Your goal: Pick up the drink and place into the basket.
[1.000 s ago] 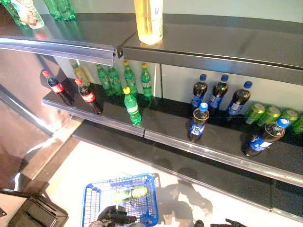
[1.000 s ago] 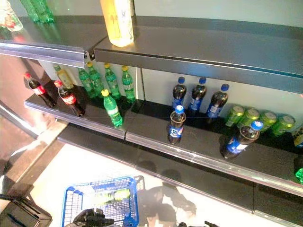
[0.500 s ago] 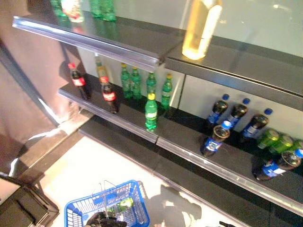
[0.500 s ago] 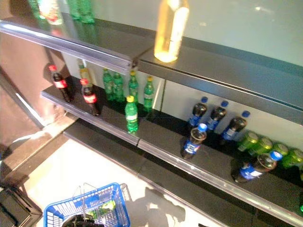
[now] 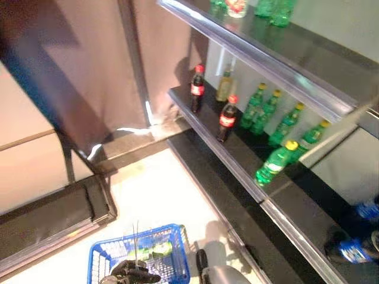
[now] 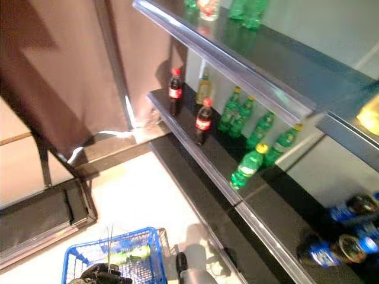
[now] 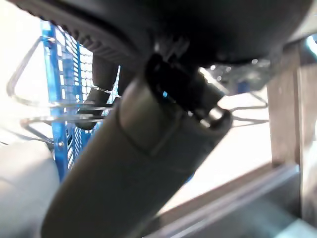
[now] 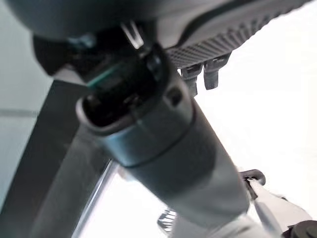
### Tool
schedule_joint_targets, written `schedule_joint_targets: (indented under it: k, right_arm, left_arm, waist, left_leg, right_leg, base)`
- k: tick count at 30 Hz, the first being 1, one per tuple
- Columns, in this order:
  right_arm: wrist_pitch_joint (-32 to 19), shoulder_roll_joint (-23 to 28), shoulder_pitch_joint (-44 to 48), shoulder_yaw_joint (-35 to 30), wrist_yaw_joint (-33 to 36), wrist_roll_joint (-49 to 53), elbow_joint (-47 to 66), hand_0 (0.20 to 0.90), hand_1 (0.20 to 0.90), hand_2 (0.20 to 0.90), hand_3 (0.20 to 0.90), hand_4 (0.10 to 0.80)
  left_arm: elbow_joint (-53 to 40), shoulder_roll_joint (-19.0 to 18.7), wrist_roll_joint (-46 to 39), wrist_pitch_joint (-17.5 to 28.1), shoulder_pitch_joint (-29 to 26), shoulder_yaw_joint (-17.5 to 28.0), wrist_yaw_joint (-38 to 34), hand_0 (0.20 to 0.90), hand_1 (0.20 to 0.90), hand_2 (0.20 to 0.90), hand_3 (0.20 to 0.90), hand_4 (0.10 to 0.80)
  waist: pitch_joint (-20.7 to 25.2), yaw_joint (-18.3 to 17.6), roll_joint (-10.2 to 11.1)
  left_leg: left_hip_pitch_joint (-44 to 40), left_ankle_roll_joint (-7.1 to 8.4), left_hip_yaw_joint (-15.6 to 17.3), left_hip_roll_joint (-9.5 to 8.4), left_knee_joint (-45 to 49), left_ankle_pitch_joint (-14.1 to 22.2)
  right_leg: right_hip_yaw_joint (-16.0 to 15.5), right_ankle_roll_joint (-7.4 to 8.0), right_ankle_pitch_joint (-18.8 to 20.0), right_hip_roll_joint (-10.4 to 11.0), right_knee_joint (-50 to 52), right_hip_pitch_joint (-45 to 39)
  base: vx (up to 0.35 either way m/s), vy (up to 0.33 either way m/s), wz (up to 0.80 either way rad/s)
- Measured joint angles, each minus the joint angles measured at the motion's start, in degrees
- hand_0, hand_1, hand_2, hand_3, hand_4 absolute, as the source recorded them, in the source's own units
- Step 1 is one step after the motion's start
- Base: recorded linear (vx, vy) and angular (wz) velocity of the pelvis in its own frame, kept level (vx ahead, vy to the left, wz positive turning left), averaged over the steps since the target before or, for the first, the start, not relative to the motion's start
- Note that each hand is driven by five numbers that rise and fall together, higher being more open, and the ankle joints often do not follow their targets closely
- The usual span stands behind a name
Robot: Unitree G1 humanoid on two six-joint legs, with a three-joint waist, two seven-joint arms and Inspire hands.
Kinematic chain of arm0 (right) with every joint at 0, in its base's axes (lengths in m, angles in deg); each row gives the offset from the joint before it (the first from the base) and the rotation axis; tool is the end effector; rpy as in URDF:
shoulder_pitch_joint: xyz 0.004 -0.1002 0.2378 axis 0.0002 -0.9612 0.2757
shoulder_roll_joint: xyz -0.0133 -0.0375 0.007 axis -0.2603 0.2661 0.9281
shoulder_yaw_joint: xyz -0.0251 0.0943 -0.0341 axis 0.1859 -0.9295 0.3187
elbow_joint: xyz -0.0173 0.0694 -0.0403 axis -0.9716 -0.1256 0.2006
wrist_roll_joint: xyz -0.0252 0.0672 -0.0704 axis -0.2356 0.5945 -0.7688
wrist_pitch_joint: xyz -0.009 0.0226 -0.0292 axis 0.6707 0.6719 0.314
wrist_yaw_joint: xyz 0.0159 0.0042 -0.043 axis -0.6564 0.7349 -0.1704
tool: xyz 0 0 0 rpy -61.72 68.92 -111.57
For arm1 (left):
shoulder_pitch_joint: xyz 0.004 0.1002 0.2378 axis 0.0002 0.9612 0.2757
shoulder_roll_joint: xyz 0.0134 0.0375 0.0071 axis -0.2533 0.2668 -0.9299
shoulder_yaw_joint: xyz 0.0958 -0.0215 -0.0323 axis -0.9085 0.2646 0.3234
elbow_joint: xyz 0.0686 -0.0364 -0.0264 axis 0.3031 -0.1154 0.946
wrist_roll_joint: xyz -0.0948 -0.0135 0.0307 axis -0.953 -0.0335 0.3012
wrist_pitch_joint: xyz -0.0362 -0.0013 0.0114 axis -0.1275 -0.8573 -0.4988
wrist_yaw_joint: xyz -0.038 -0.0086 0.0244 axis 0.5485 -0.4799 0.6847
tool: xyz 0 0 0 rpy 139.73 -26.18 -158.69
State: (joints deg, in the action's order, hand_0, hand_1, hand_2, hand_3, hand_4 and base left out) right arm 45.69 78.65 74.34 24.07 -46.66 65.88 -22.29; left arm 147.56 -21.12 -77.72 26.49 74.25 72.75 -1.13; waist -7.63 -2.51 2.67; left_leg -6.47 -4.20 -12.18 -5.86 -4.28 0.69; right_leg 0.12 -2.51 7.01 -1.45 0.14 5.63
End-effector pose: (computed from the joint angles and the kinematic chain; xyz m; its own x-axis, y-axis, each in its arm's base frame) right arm 0.0399 -0.2480 -0.1159 0.2277 -0.1153 -0.9669 0.2717 0.9610 -0.0506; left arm 0.0715 0.2472 -0.1092 0.4265 0.0976 -0.8992 0.0016 0.9941 0.1086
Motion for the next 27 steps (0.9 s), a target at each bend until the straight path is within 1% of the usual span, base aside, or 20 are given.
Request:
schedule_joint_targets:
  k: [1,2,5,6,7,8,9,10,11,12,13,14,15,16,17,19,20,23,26,27]
  right_arm:
    - [0.01,0.02,-0.03,-0.01,0.0,0.02,0.16,0.9,0.9,0.9,0.9,0.8]
    - [0.03,0.31,0.62,-0.19,0.0,0.05,0.86,0.9,0.9,0.9,0.9,0.8]
    - [-1.11,0.71,2.26,-1.26,-0.02,-0.01,3.0,0.9,0.9,0.9,0.9,0.8]
    - [-1.36,0.98,2.61,-1.29,-0.01,-0.02,4.59,0.9,0.9,0.9,0.9,0.8]
    - [-1.38,1.06,2.62,-1.29,-0.02,0.03,4.84,0.9,0.9,0.9,0.9,0.8]
    - [-1.41,1.1,2.62,-1.31,-0.01,0.04,5.02,0.9,0.9,0.9,0.9,0.8]
    - [-1.3,1.04,2.59,-1.41,-0.01,0.07,4.93,0.9,0.9,0.9,0.9,0.8]
    - [-1.07,1.09,2.64,-1.42,0.0,0.07,4.51,0.9,0.9,0.9,0.9,0.8]
    - [-1.25,1.22,2.89,-1.61,0.04,0.06,4.46,0.9,0.9,0.9,0.9,0.8]
    - [-1.33,1.23,3.4,-2.38,0.1,0.1,4.11,0.9,0.9,0.9,0.9,0.8]
    - [-1.42,1.47,3.39,-2.39,0.14,0.2,4.08,0.9,0.9,0.9,0.9,0.8]
    - [-1.39,2.25,3.34,-2.38,0.14,0.57,4.07,0.9,0.9,0.9,0.9,0.8]
    - [-1.34,3.61,3.13,-2.48,0.28,0.83,3.53,0.9,0.9,0.9,0.9,0.8]
    - [-1.1,4.08,2.48,-2.7,0.63,1.07,2.64,0.9,0.9,0.9,0.9,0.8]
    - [-0.91,3.8,2.27,-2.66,0.63,1.07,2.12,0.9,0.9,0.9,0.9,0.8]
    - [-0.91,2.36,1.36,-2.7,0.6,1.18,2.2,0.9,0.9,0.9,0.9,0.8]
    - [-1.09,1.67,0.84,-2.78,0.58,1.33,2.19,0.9,0.9,0.9,0.9,0.8]
    - [-1.35,-0.23,-0.67,-3.39,0.12,1.44,1.8,0.9,0.9,0.9,0.9,0.8]
    - [-1.53,-0.41,-1.14,-3.37,-0.24,1.13,1.7,0.9,0.9,0.9,0.9,0.8]
    - [-1.56,-0.4,-1.1,-3.36,-0.26,0.99,1.91,0.9,0.9,0.9,0.9,0.8]
  left_arm:
    - [-0.02,0.07,0.04,0.19,-0.02,0.05,0.0,0.3,0.3,0.3,0.2,0.1]
    - [-0.52,0.27,0.11,1.28,0.17,0.33,-0.05,0.3,0.3,0.3,0.2,0.1]
    - [-1.13,0.25,0.0,1.4,1.31,0.72,-0.2,0.3,0.3,0.3,0.2,0.1]
    - [-1.13,0.24,-0.09,1.19,0.11,0.69,-0.25,0.3,0.3,0.3,0.2,0.1]
    - [-1.13,0.24,-0.1,1.14,-0.36,0.65,-0.24,0.3,0.3,0.3,0.2,0.1]
    - [-1.15,0.21,-0.1,1.11,-1.11,0.65,-0.26,0.3,0.3,0.3,0.2,0.1]
    - [-1.47,-0.17,-0.1,0.87,-2.98,0.79,-0.46,0.3,0.3,0.3,0.2,0.1]
    - [-2.55,-0.56,-0.1,1.04,-3.54,0.7,-0.44,0.3,0.3,0.3,0.2,0.1]
    - [-3.08,-0.84,-0.09,1.01,-3.38,0.71,-0.45,0.3,0.3,0.3,0.2,0.1]
    - [-3.02,-1.07,-0.06,0.93,-3.39,0.79,-0.51,0.3,0.3,0.3,0.2,0.1]
    - [-3.04,-1.17,0.01,0.93,-3.41,0.69,-0.19,0.3,0.3,0.3,0.2,0.1]
    - [-3.11,-0.74,0.06,0.96,-3.41,0.51,0.01,0.3,0.3,0.3,0.2,0.1]
    - [-3.03,0.46,0.42,0.94,-3.27,0.14,-0.03,0.3,0.3,0.3,0.2,0.1]
    - [-2.97,1.42,0.55,0.8,-2.86,-0.33,-0.01,0.3,0.3,0.3,0.2,0.1]
    - [-3.07,1.56,0.56,0.84,-2.09,-0.37,0.06,0.3,0.3,0.3,0.2,0.1]
    - [-3.32,0.95,0.54,0.86,-0.32,-0.31,0.12,0.3,0.3,0.3,0.2,0.1]
    - [-3.32,0.61,0.51,0.86,0.22,-0.26,0.14,0.3,0.3,0.3,0.2,0.1]
    - [-3.33,-0.58,0.44,0.89,0.4,-0.27,0.25,0.3,0.3,0.3,0.2,0.1]
    - [-3.3,-1.1,0.44,0.89,-0.2,-0.23,1.0,0.3,0.3,0.3,0.2,0.1]
    - [-3.3,-1.11,0.44,0.89,-0.3,-0.16,1.14,0.3,0.3,0.3,0.2,0.1]
  waist:
    - [-0.17,0.27,-0.28]
    - [-0.47,1.82,-1.01]
    - [-0.47,2.84,-1.78]
    - [-0.97,2.39,-1.59]
    - [-1.19,2.3,-1.2]
    - [-1.43,2.06,-0.91]
    - [-2.5,1.87,0.22]
    - [-2.78,2.75,0.23]
    - [-3.25,2.87,-0.31]
    - [-3.46,2.66,-0.03]
    - [-3.58,2.29,-0.16]
    - [-4.01,2.16,-1.37]
    - [-4.15,2.02,-3.7]
    - [-4.17,2.22,-4.26]
    - [-3.87,2.46,-3.75]
    - [-3.17,2.24,-2.85]
    - [-2.76,2.16,-2.58]
    - [-1.57,0.64,-1.29]
    - [-0.39,0.64,-0.14]
    - [-0.08,0.68,0.22]
  left_leg:
    - [0.0,0.64,1.61,0.67,0.39,0.5]
    - [-0.57,1.24,3.92,1.87,1.02,1.27]
    - [-0.37,1.43,4.33,2.07,2.74,2.63]
    - [2.05,3.12,6.92,1.28,6.74,3.42]
    - [2.97,3.91,8.35,0.96,8.37,3.76]
    - [4.31,5.5,10.69,0.85,10.44,4.1]
    - [6.81,5.86,15.51,1.83,15.0,4.73]
    - [6.9,5.67,16.04,3.49,15.14,4.6]
    - [7.17,5.73,16.15,6.35,14.44,4.64]
    - [7.25,6.15,16.55,8.3,12.24,4.36]
    - [7.05,6.94,17.34,9.35,9.91,3.8]
    - [6.17,7.13,17.98,11.03,6.93,3.64]
    - [5.27,9.29,18.07,13.04,5.06,1.51]
    - [4.38,8.52,18.12,11.31,5.12,-0.41]
    - [3.3,7.67,18.3,9.82,4.37,-0.05]
    - [0.26,6.05,20.68,8.12,1.04,-0.92]
    - [-0.97,5.67,21.44,7.67,-0.26,-1.23]
    - [-2.42,5.13,21.21,7.32,-0.56,-0.63]
    - [-2.55,5.55,19.19,7.33,-0.57,0.22]
    - [-2.58,5.78,18.95,7.33,-0.58,0.51]
  right_leg:
    - [-0.49,-0.07,0.02,-0.07,-0.93,-0.78]
    - [-1.35,-0.41,-0.01,-0.5,-2.98,-2.99]
    - [-2.42,-0.59,-0.34,-0.53,-4.35,-4.71]
    - [-3.47,-0.27,-0.92,0.98,-4.31,-5.28]
    - [-3.69,-0.27,-1.01,1.73,-4.36,-5.42]
    - [-3.97,-0.24,-1.17,2.48,-4.48,-5.7]
    - [-5.14,0.47,-2.4,3.85,-4.2,-6.58]
    - [-5.25,0.66,-3.08,3.86,-3.17,-6.47]
    - [-5.73,1.13,-4.25,4.26,-1.86,-6.48]
    - [-5.9,1.4,-4.48,5.79,-1.94,-6.52]
    - [-5.84,1.93,-4.76,6.73,-2.12,-6.46]
    - [-5.58,3.5,-5.25,7.39,-1.61,-6.38]
    - [-4.26,5.36,-5.4,7.29,-1.18,-6.5]
    - [-0.79,6.2,-5.75,7.71,-1.26,-6.54]
    - [0.54,6.07,-5.68,8.67,-1.33,-6.72]
    - [-0.1,6.52,-5.62,9.92,-0.34,-6.87]
    - [-0.26,6.58,-5.6,10.22,-0.33,-7.09]
    - [-1.36,7.2,-5.22,10.51,-0.44,-8.01]
    - [-1.31,8.37,-4.74,10.43,-1.95,-8.56]
    - [-1.31,9.17,-4.33,10.33,-2.54,-8.57]
  base:
    - [0.065,-0.025,0.67]
    - [0.027,0.009,0.32]
    - [-0.012,0.049,0.35]
    - [-0.029,0.062,0.71]
    - [-0.017,0.041,0.79]
    - [0.015,0.036,1.0]
    - [0.038,0.102,0.88]
    - [0.06,0.157,0.81]
    - [0.105,0.247,0.22]
    - [0.118,0.216,0.29]
    - [0.167,0.233,0.25]
    - [0.177,0.23,0.22]
    - [0.191,0.261,0.04]
    - [0.175,0.262,-0.2]
    - [0.159,0.218,-0.32]
    - [0.195,0.21,-0.48]
    - [0.177,0.151,-0.44]
    - [0.1,0.055,-0.15]
    - [0.084,0.043,-0.28]
    - [0.087,0.094,-0.32]
